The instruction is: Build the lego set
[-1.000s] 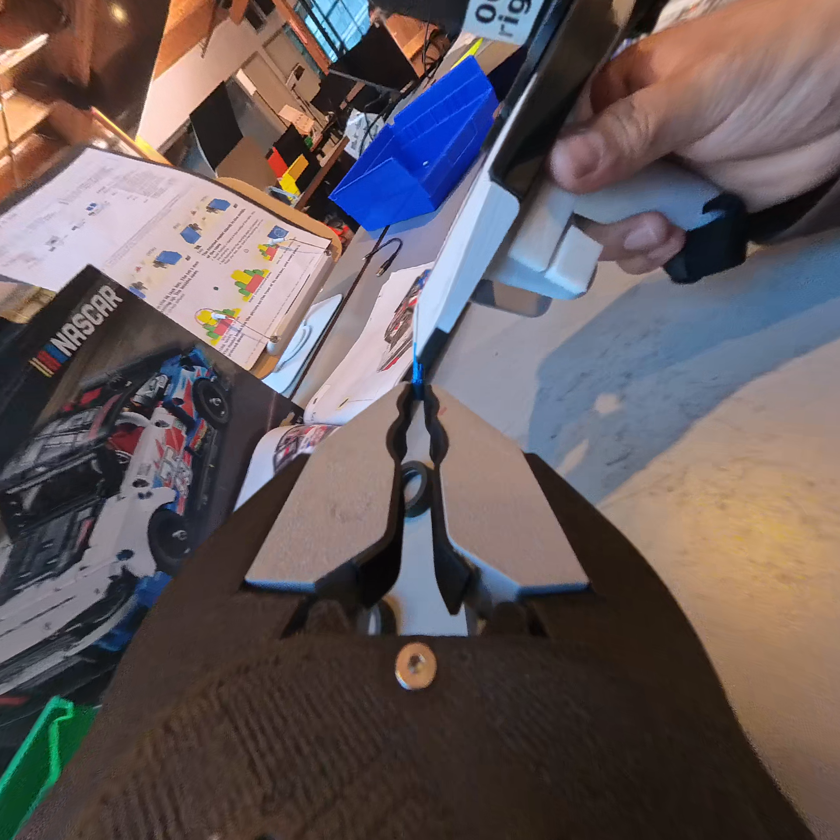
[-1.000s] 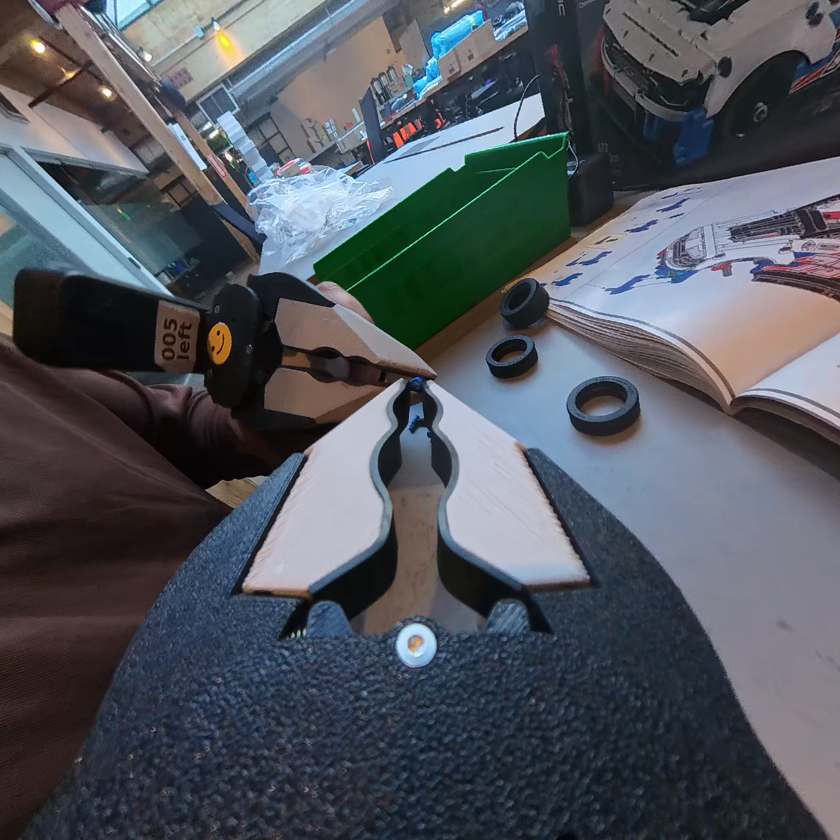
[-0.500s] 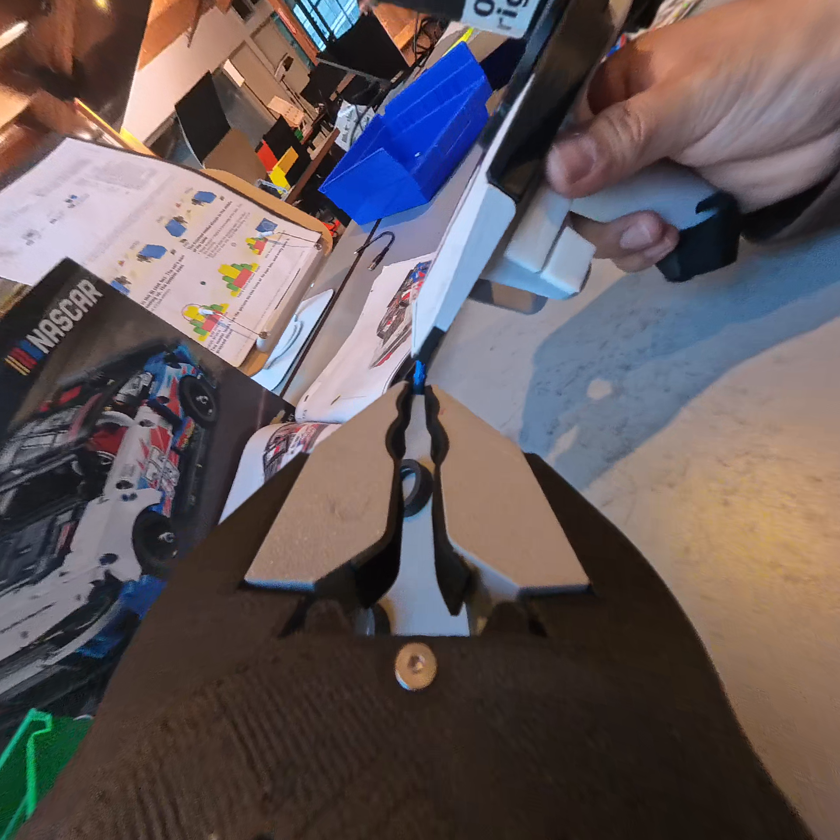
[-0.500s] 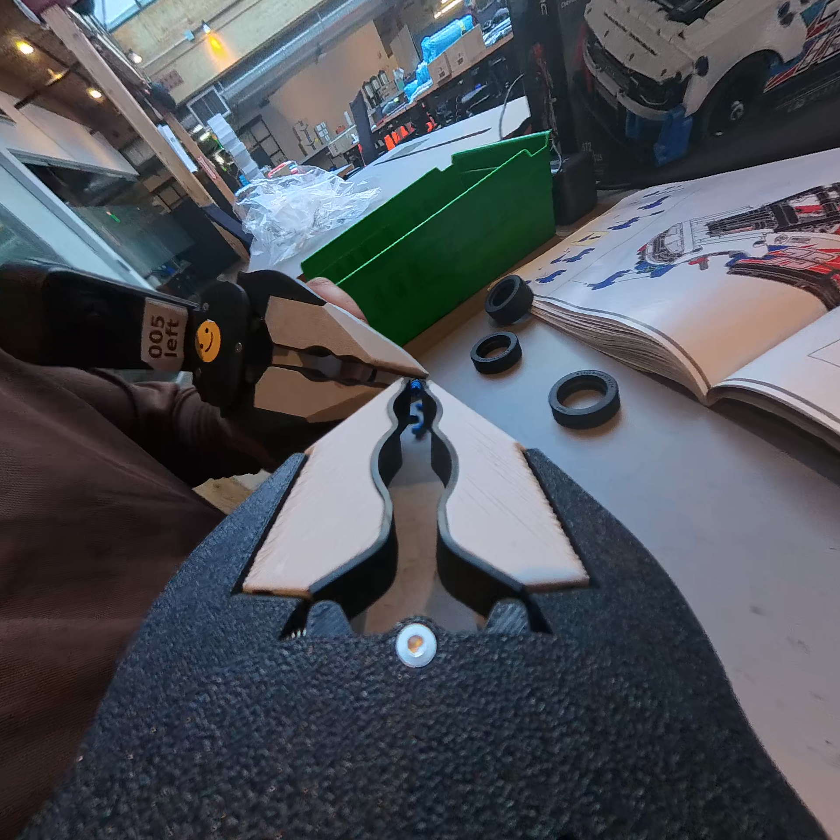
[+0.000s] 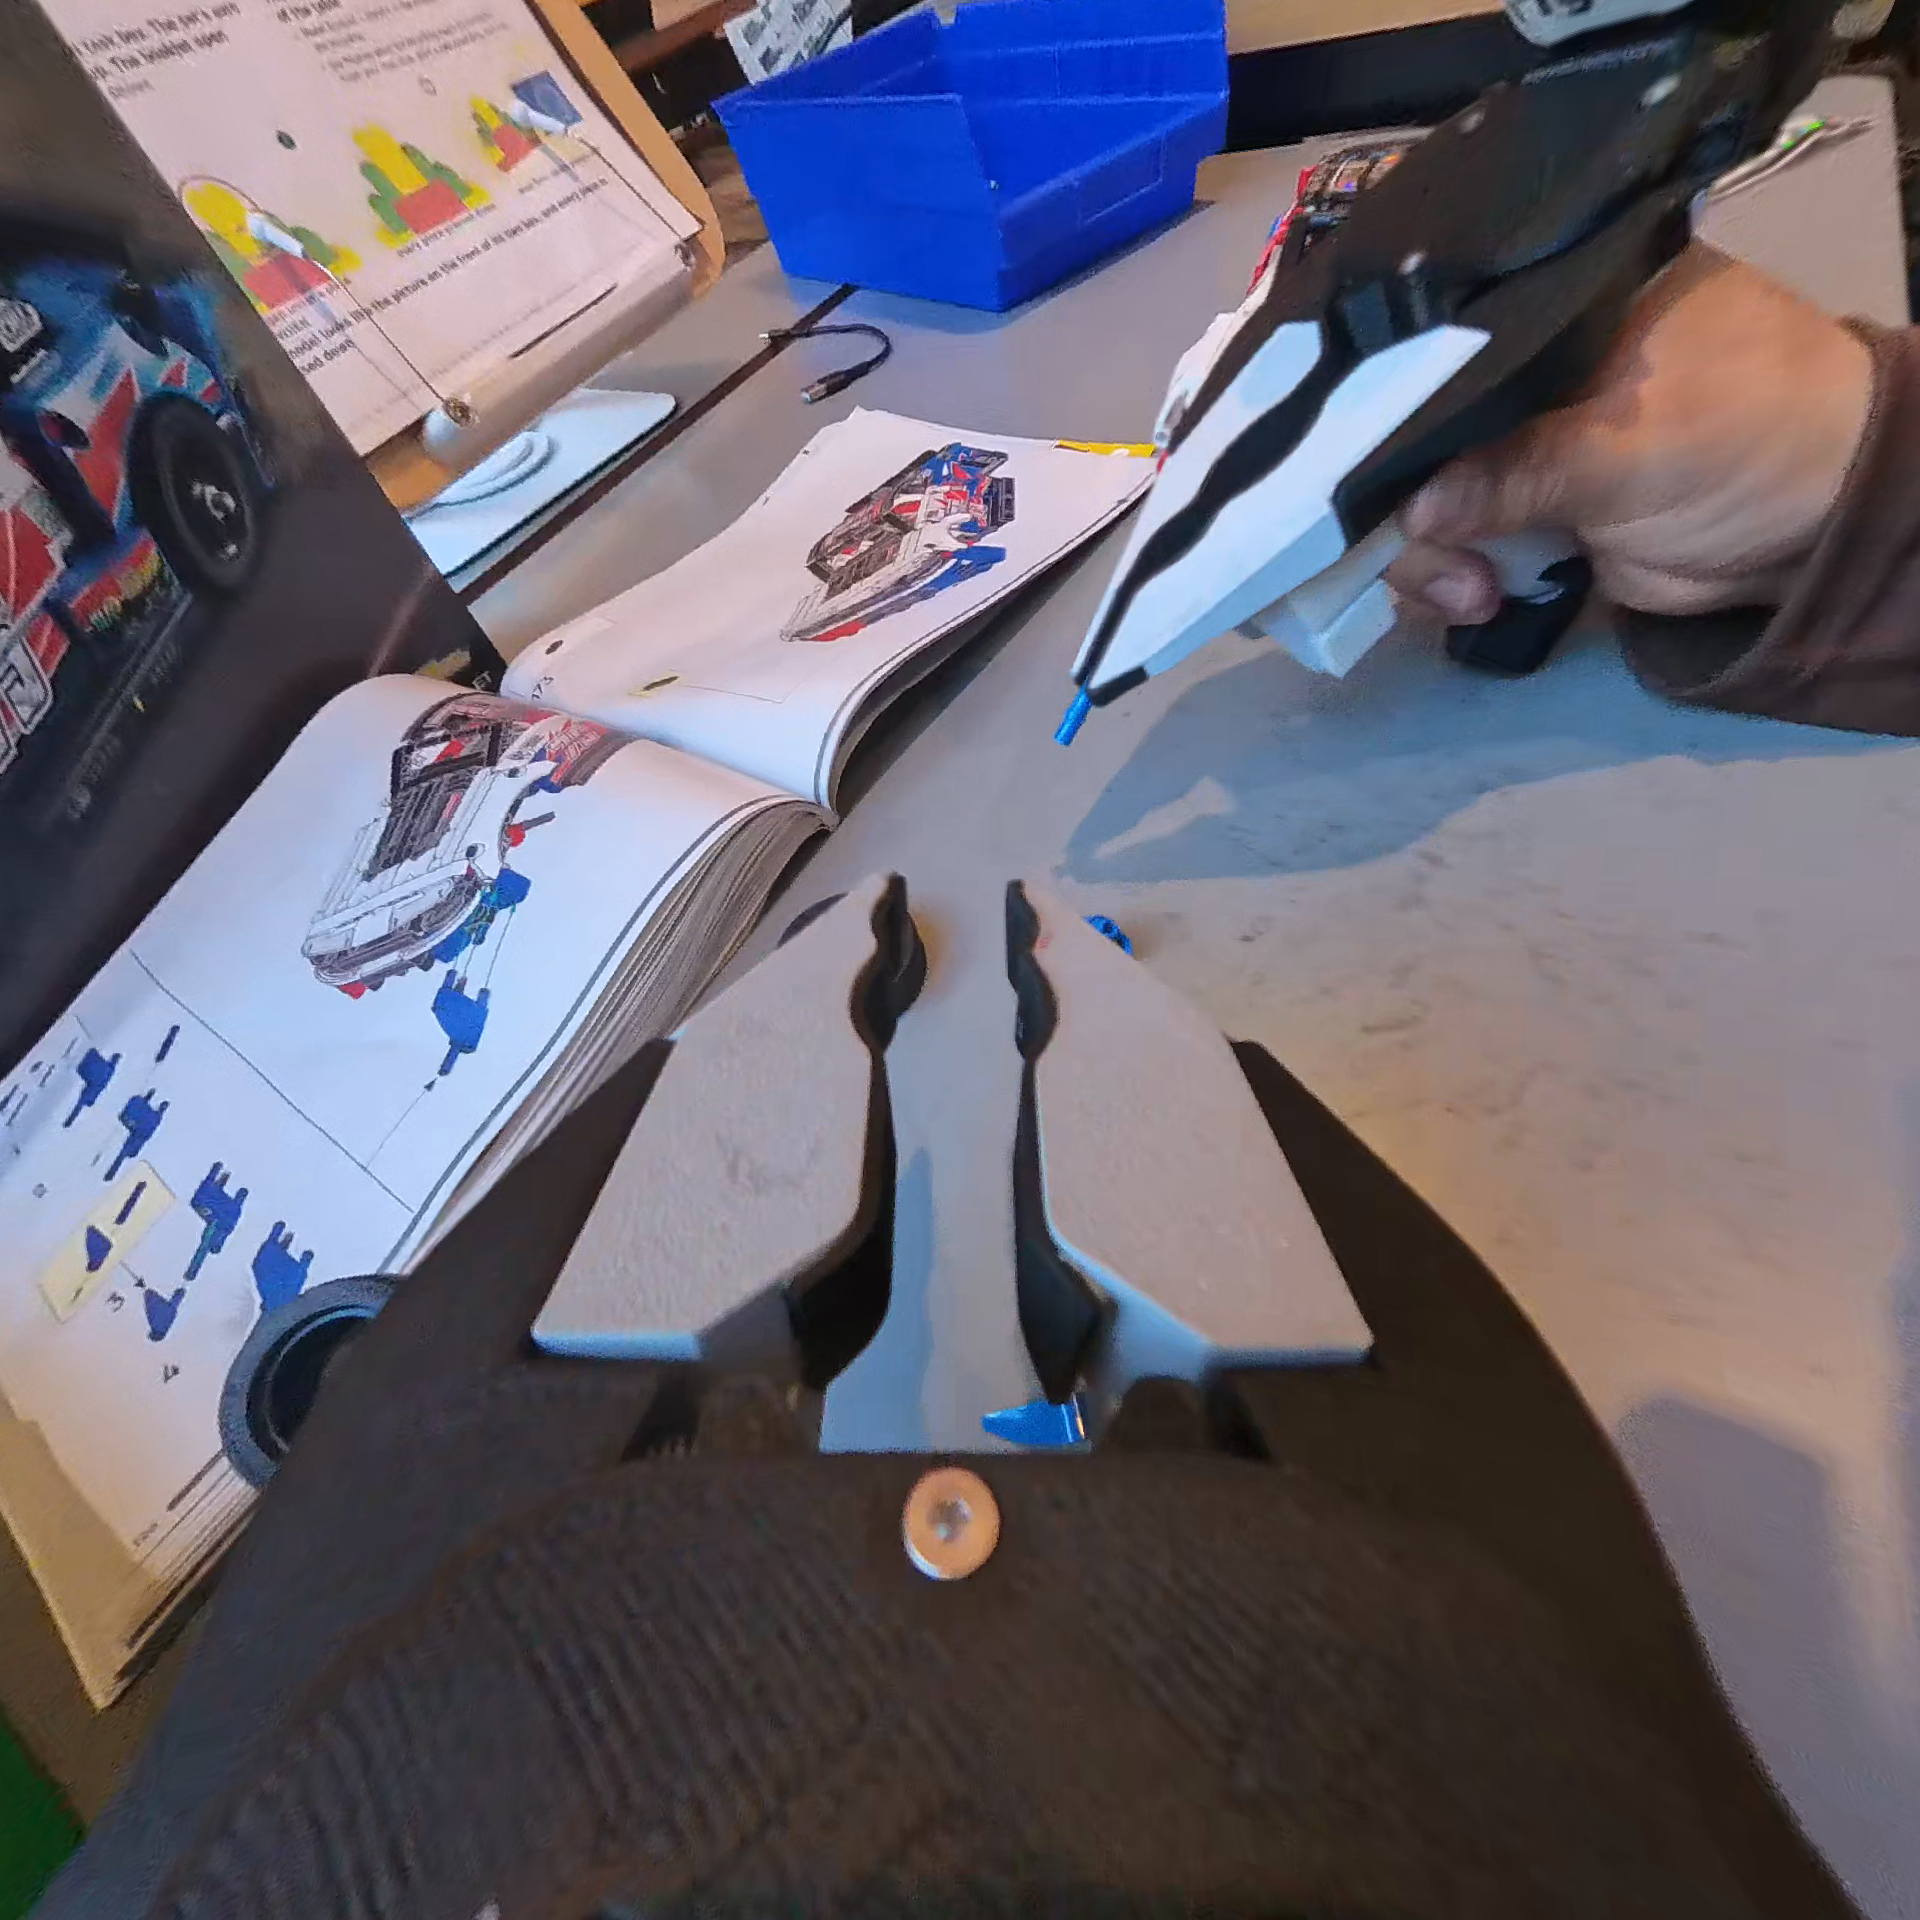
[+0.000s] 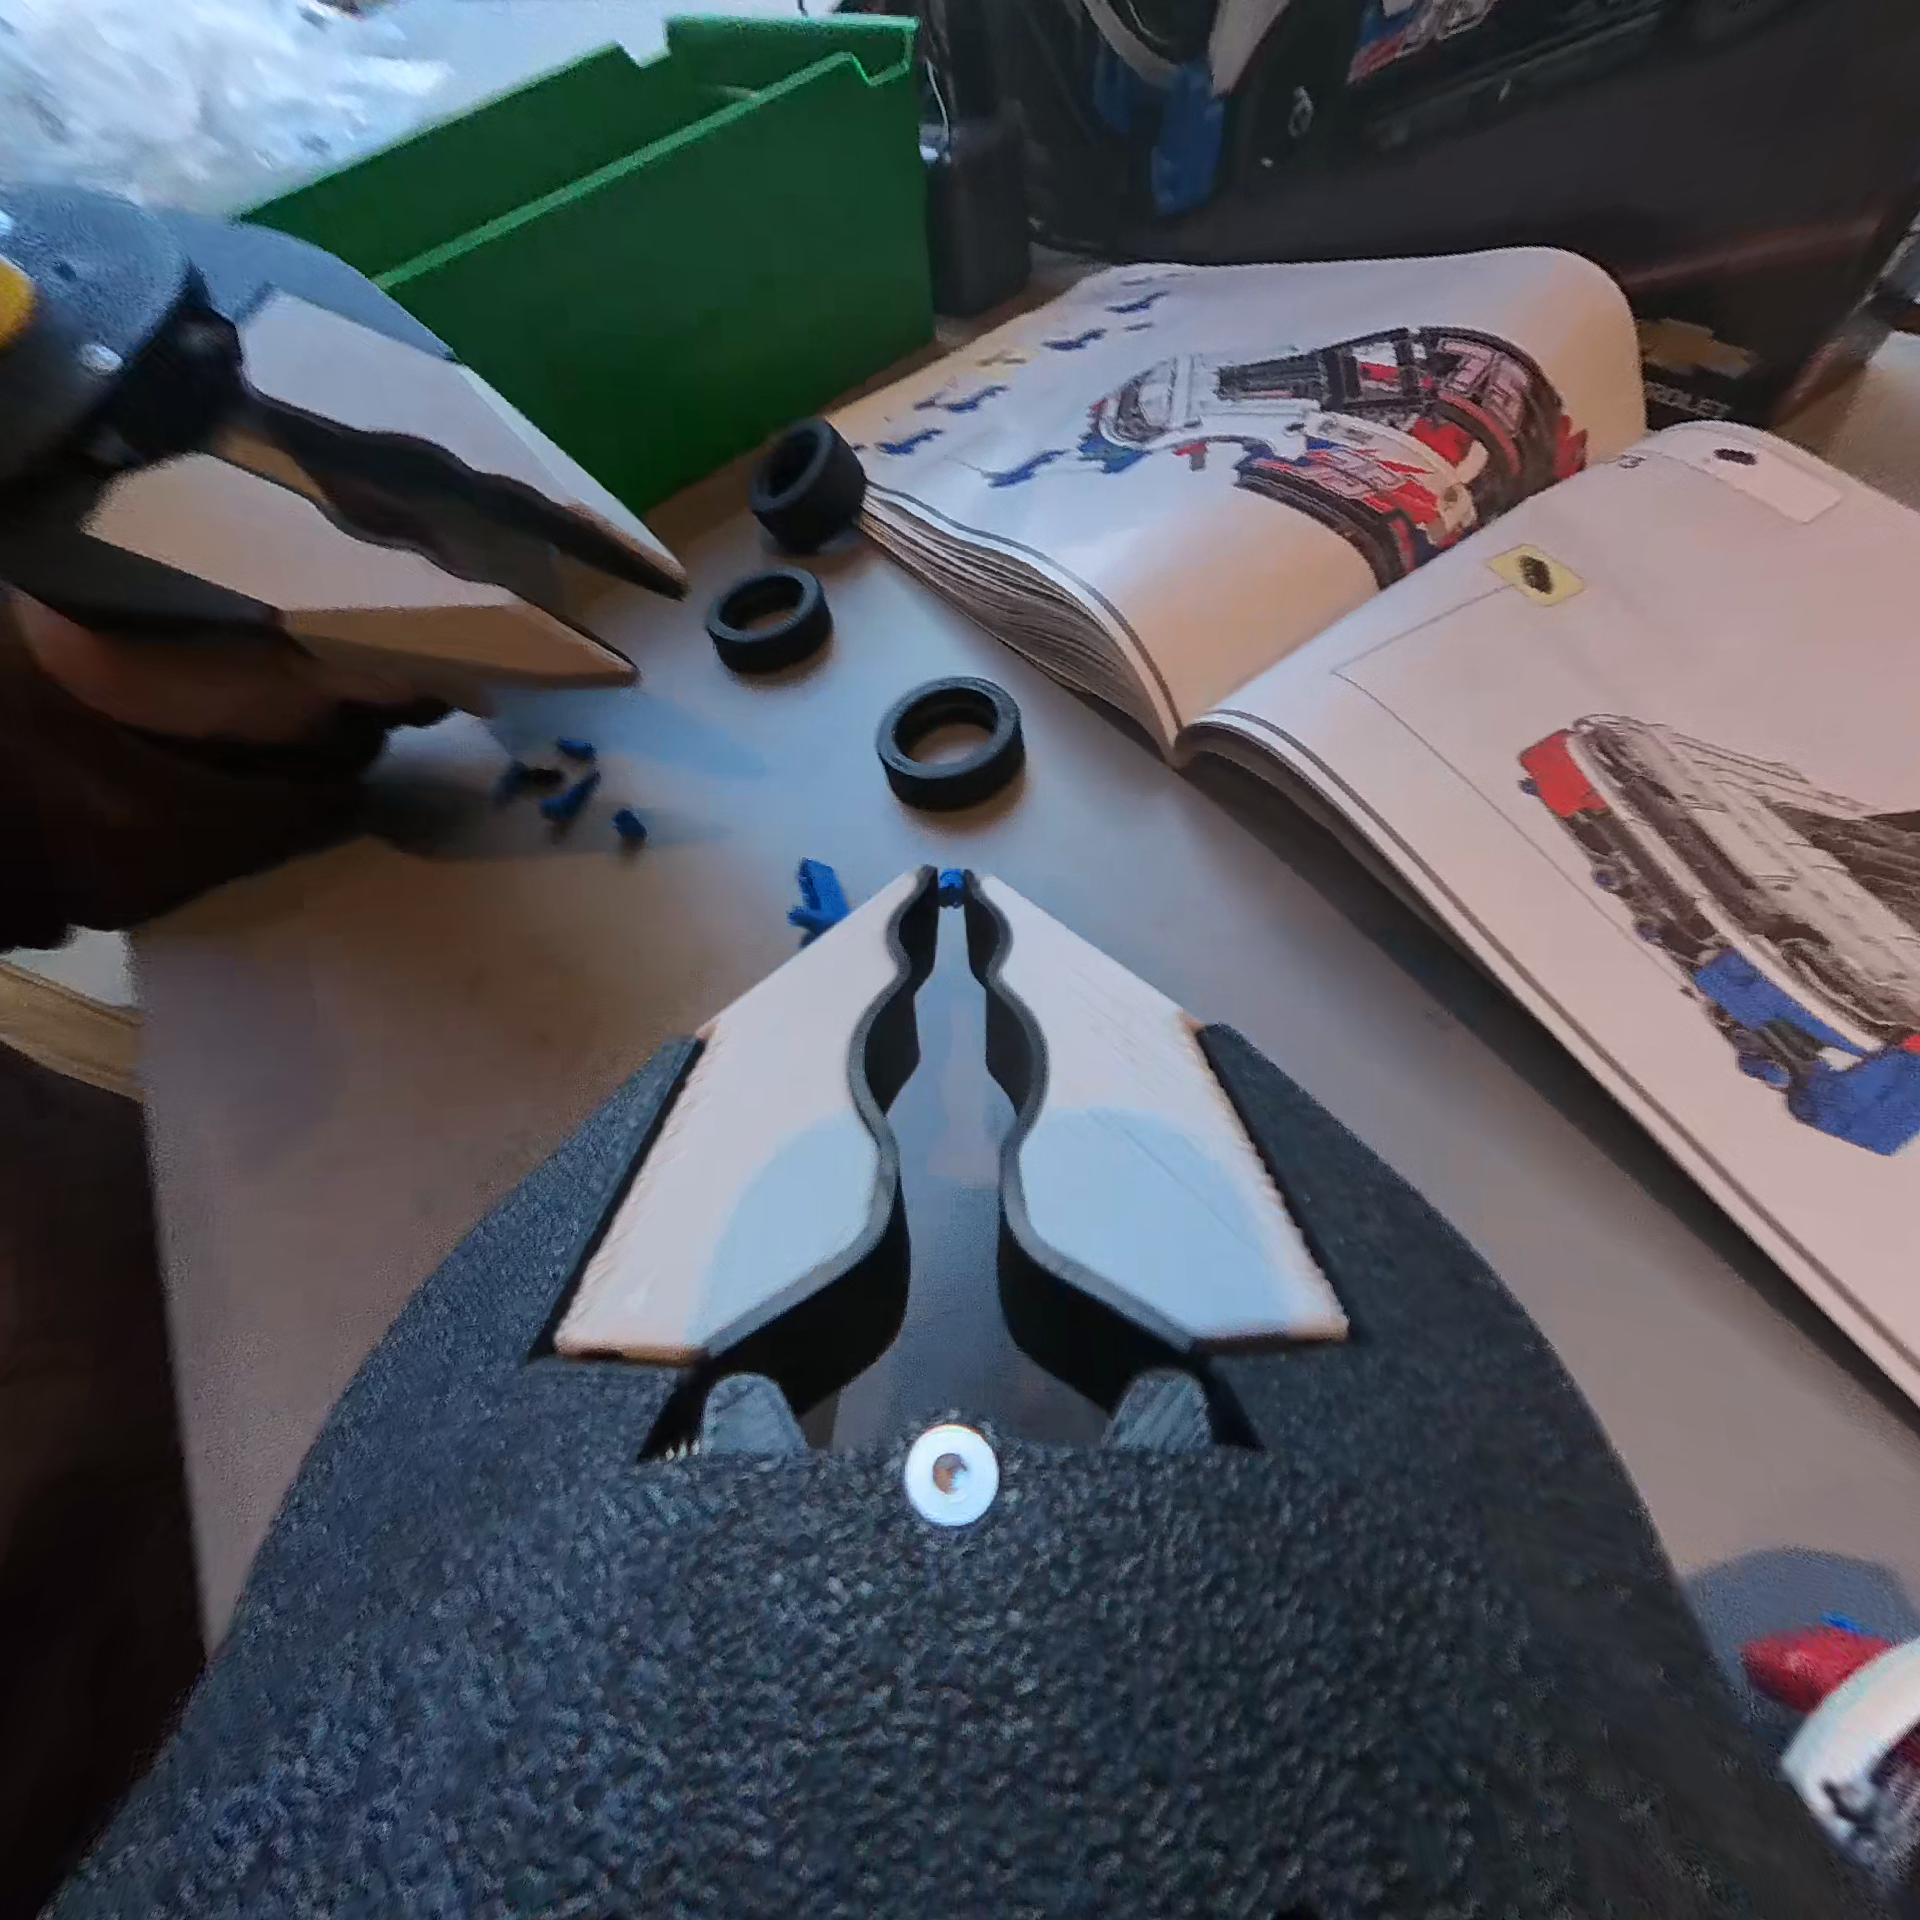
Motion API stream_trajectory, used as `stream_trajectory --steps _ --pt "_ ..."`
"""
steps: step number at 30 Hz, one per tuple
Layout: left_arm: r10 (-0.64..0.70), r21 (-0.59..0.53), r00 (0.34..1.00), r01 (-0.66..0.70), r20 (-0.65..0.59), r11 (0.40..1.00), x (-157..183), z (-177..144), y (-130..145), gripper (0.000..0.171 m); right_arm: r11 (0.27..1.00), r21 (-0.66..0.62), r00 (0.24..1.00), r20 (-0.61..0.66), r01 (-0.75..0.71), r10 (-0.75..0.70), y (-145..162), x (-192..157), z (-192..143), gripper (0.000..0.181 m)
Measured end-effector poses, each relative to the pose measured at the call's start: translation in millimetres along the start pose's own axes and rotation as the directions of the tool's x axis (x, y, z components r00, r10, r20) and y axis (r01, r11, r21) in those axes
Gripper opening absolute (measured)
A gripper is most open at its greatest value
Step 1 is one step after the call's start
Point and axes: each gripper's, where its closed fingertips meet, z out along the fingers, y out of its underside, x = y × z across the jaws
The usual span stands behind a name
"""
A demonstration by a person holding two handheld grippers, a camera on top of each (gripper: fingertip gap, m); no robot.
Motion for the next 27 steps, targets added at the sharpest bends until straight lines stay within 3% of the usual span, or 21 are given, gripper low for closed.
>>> stream_trajectory --steps 9,13,19,22,27 --pt "-0.003 -0.067 1.0 0.002 -0.015 0.998 0 9 14 0.016 0.999 -0.001 0.999 -0.004 0.037 -0.037 -3 7 7 0.004" --pt "-0.033 -0.108 0.994 0.022 -0.101 0.994 13 16 19 0.016 0.999 0.011 0.999 0.028 0.033 -0.034 -4 3 6 0.004" --pt "0.05 -0.255 0.982 -0.096 -0.18 0.962 23 25 25 0.015 0.999 0.005 0.997 0.066 0.039 -0.039 -2 -2 6 0.004" --pt "0.084 -0.323 0.964 -0.165 -0.251 0.932 28 28 29 0.005 0.999 0.013 0.996 0.072 0.047 -0.047 -3 -3 6 0.004" --pt "0.098 -0.35 0.957 -0.193 -0.272 0.917 20 37 29 0.013 0.999 0.027 0.996 0.072 0.047 -0.049 -5 -4 4 0.004"
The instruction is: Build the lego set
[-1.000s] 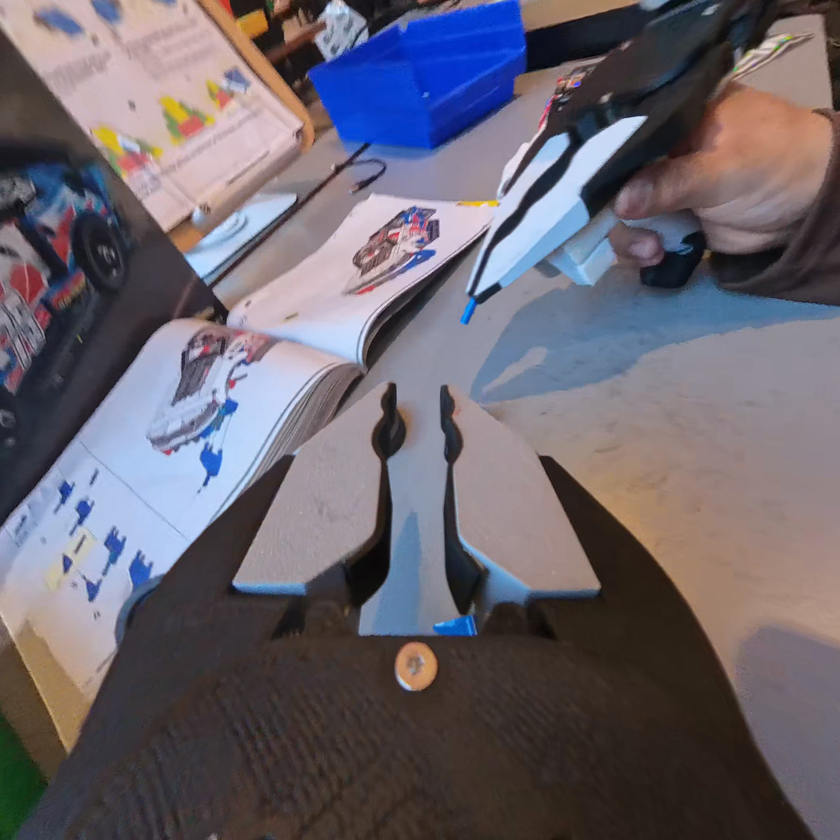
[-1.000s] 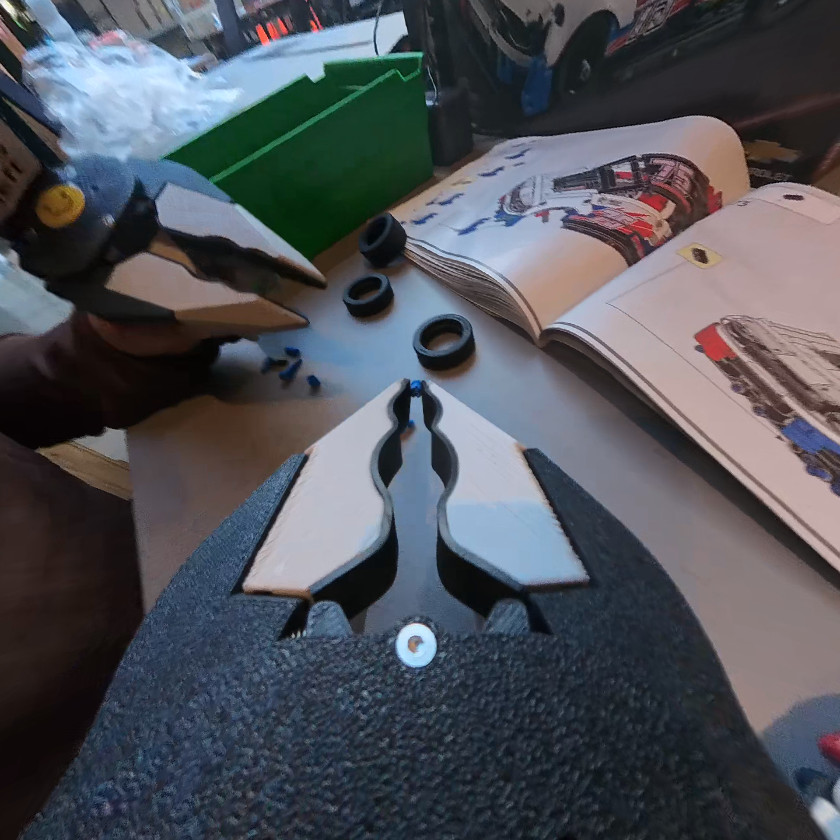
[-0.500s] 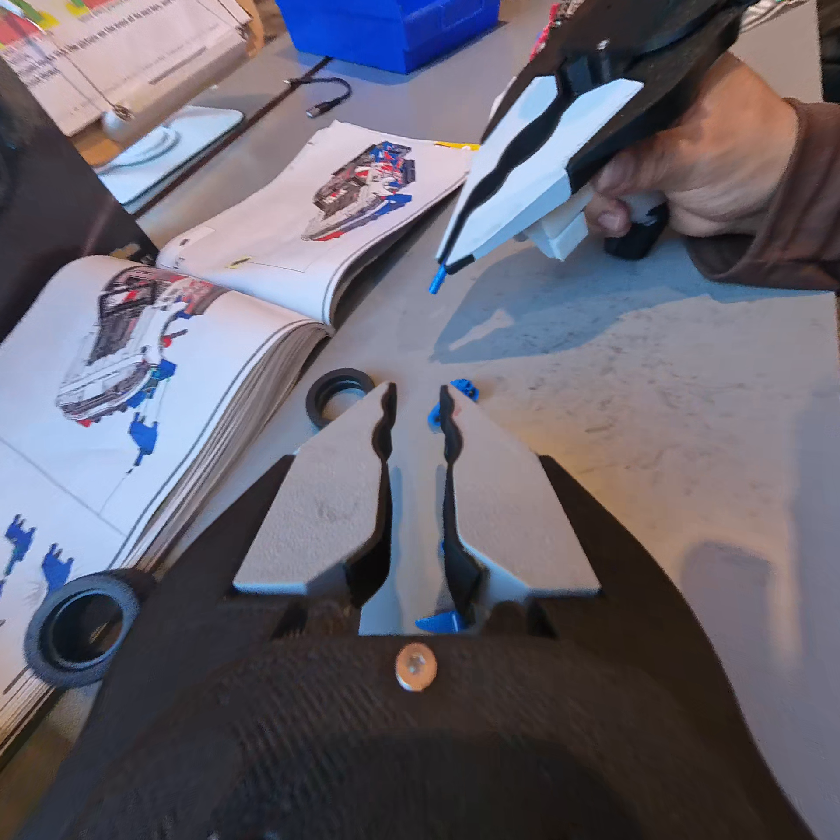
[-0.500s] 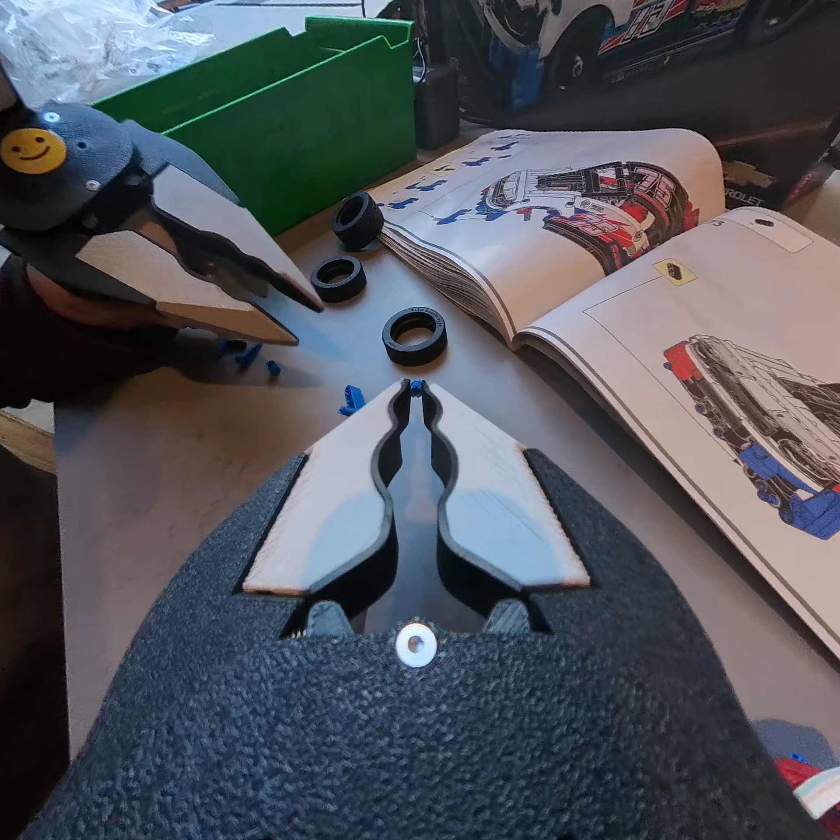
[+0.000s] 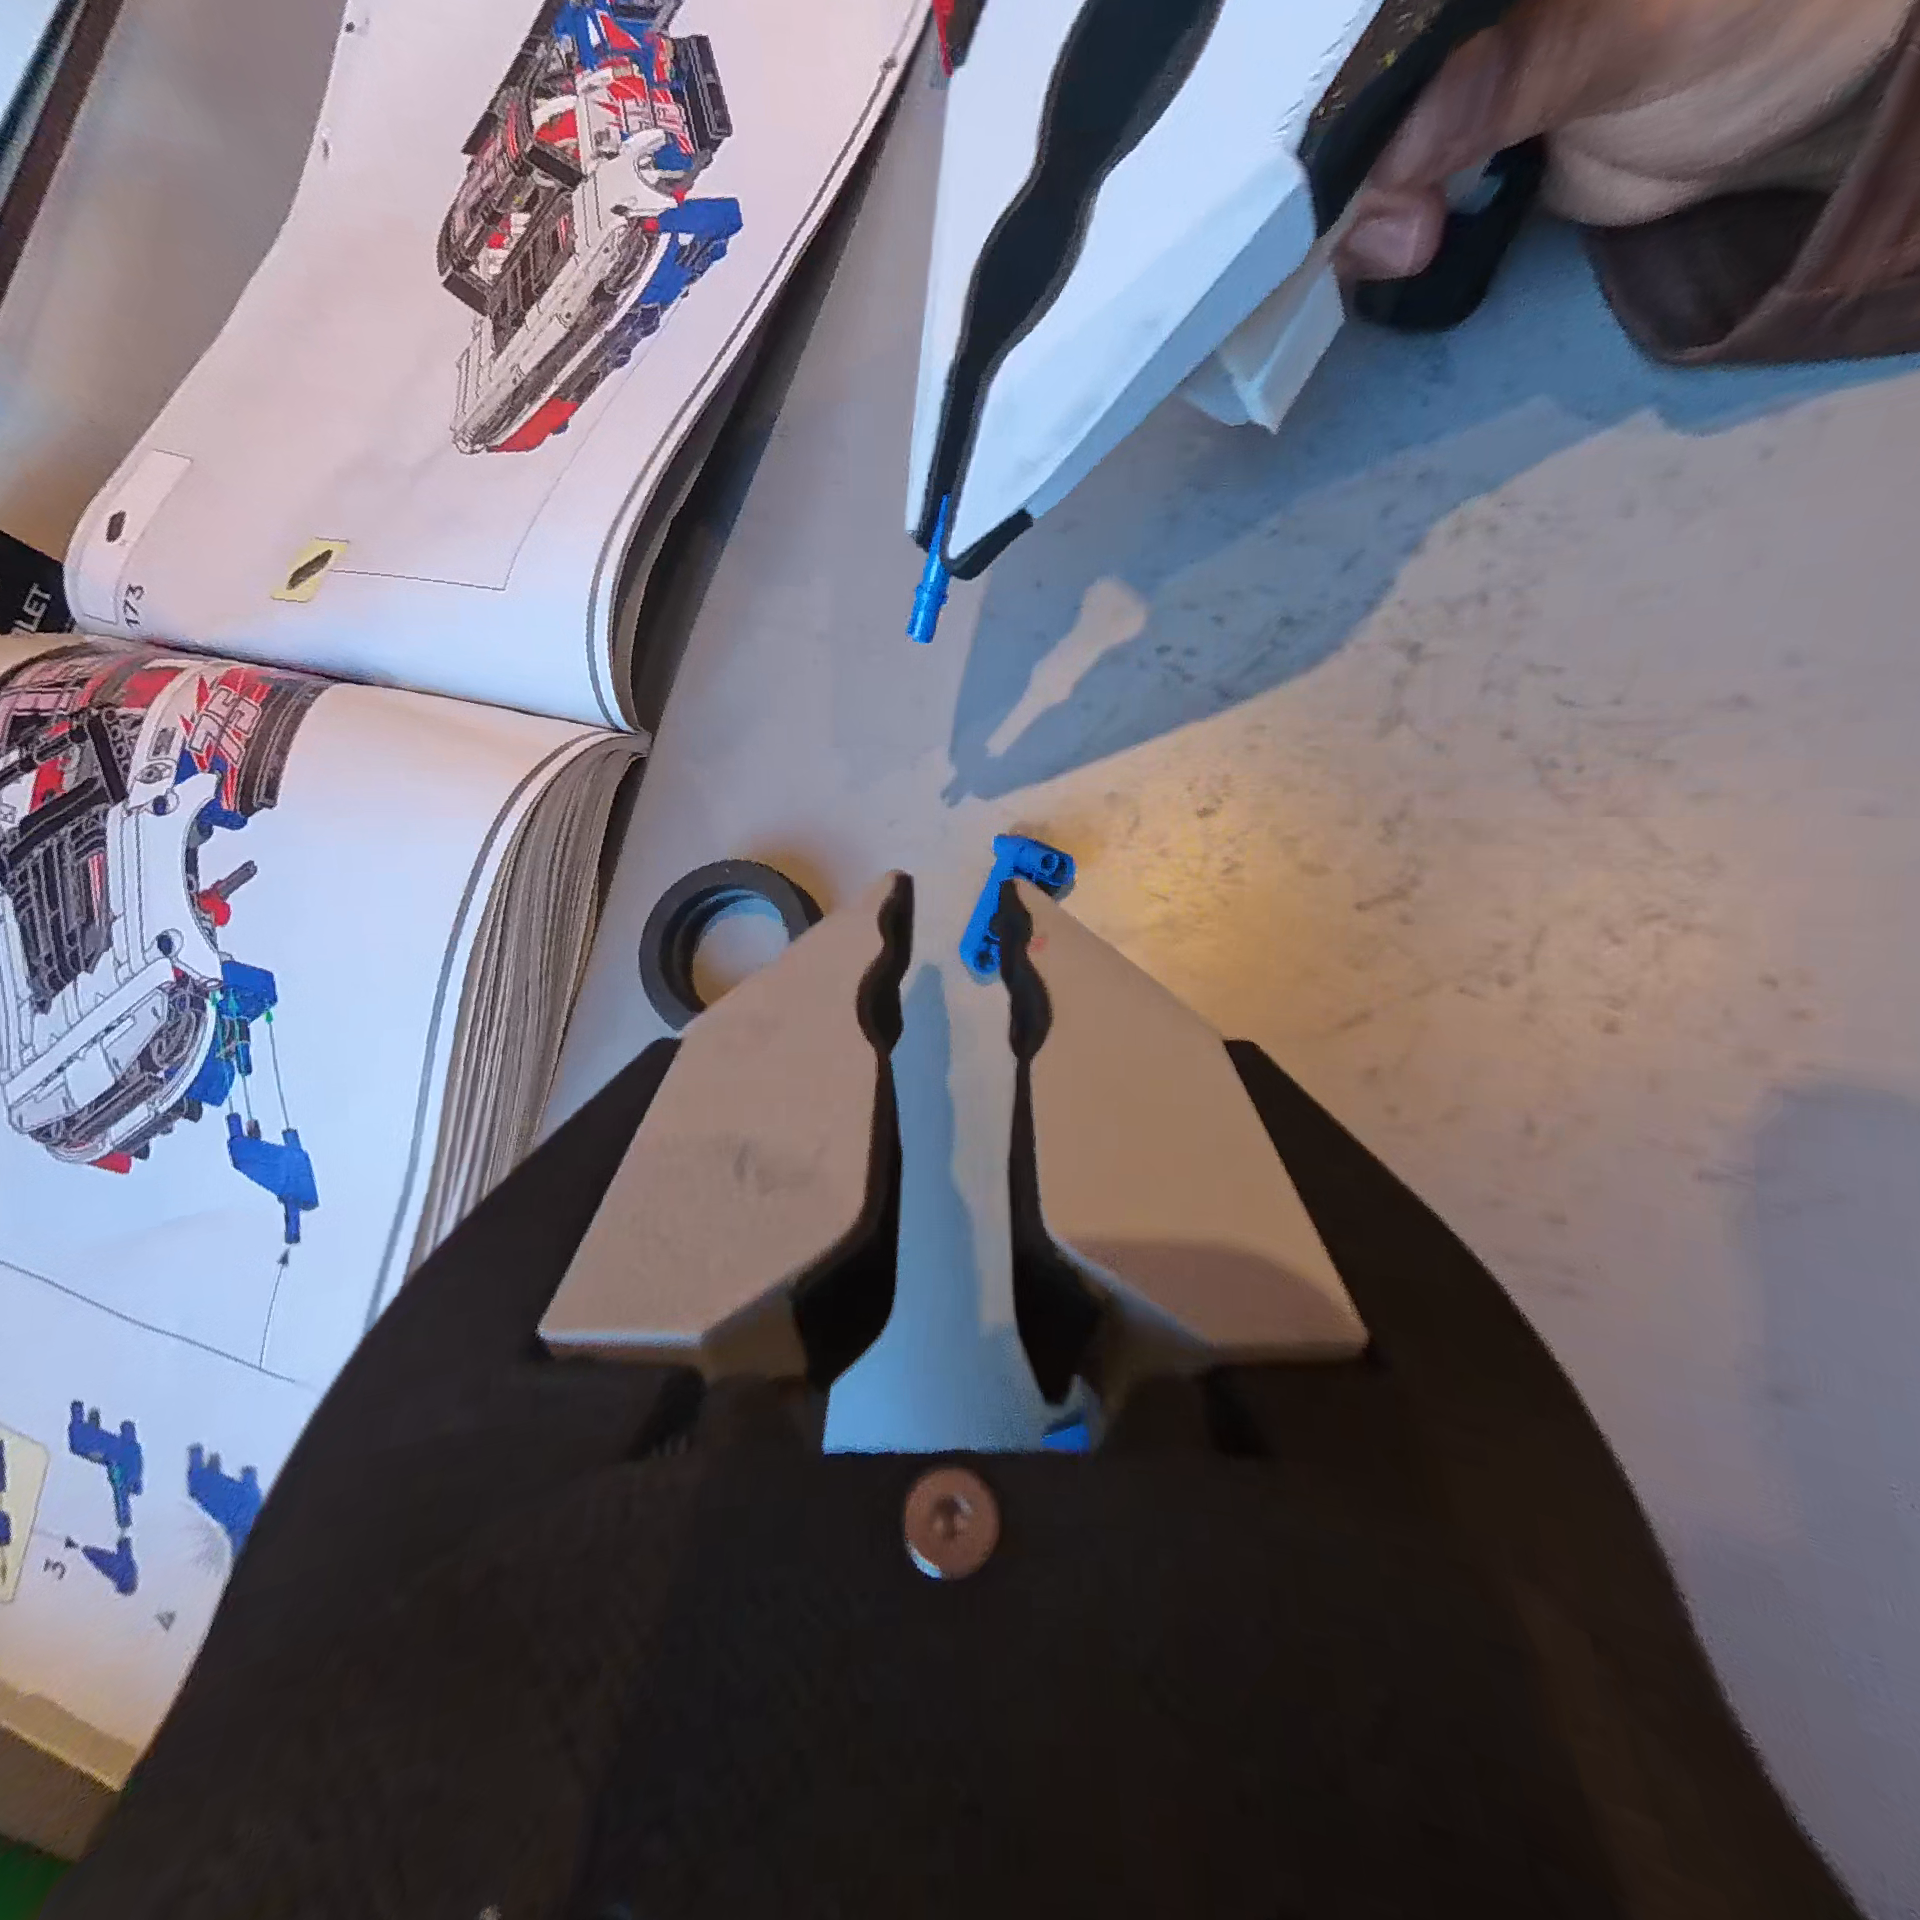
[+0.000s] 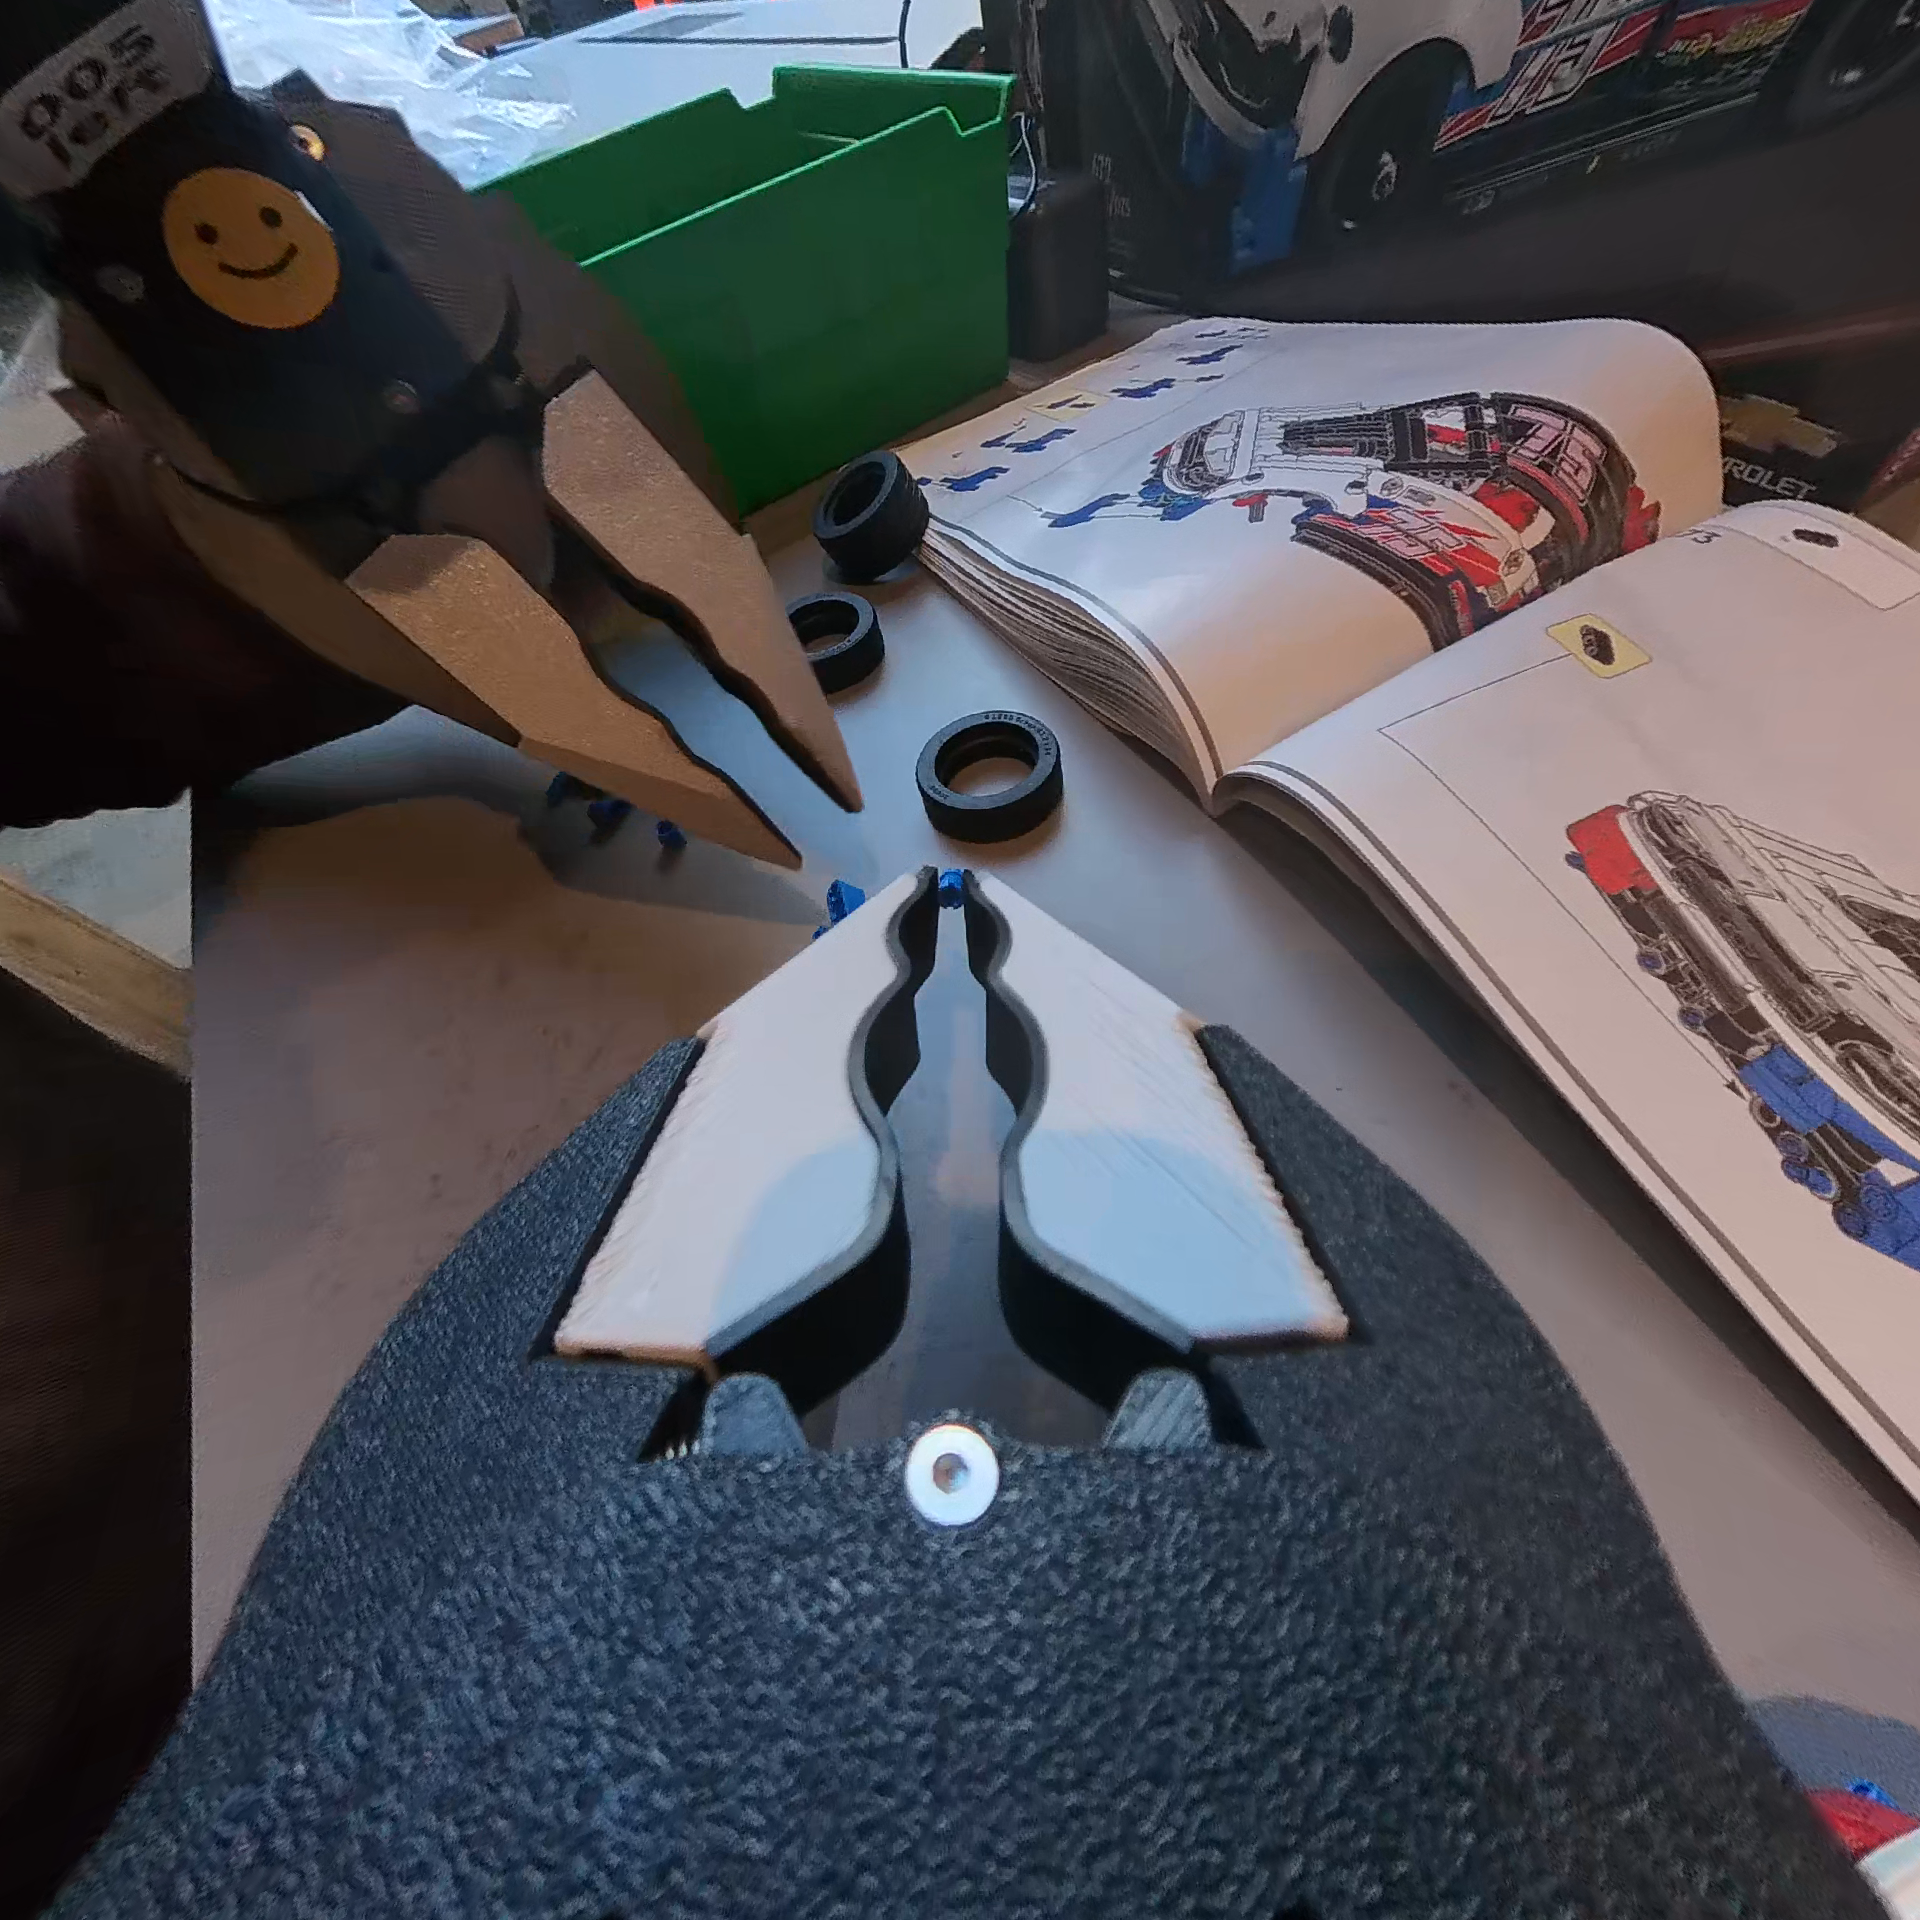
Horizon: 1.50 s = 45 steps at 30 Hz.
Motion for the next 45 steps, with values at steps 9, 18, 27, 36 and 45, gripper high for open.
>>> stream_trajectory --steps 9,18,27,36,45 --pt "0.035 -0.032 0.999 -0.036 -0.028 0.999 -5 11 5 0.013 1.0 0.003 1.0 -0.02 -0.014 0.014 0 5 1 0.004" --pt "-0.01 -0.038 0.997 0.007 -0.082 0.999 -6 13 18 0.015 0.999 0.015 1.0 -0.004 -0.03 0.03 -3 5 3 0.004" --pt "0.033 -0.037 0.994 -0.037 -0.103 0.999 1 6 15 0.022 1.0 0.021 1.0 -0.004 0.009 -0.009 -4 1 2 0.004" --pt "0.127 -0.094 0.982 -0.141 -0.137 0.986 14 21 20 0.016 0.998 -0.004 0.997 0.044 0.059 -0.058 1 -15 3 0.004" --pt "-0.066 -0.165 0.967 0.025 -0.247 0.986 29 20 15 0.006 0.964 -0.186 0.98 -0.019 0.19 -0.196 31 -40 0 0.004"
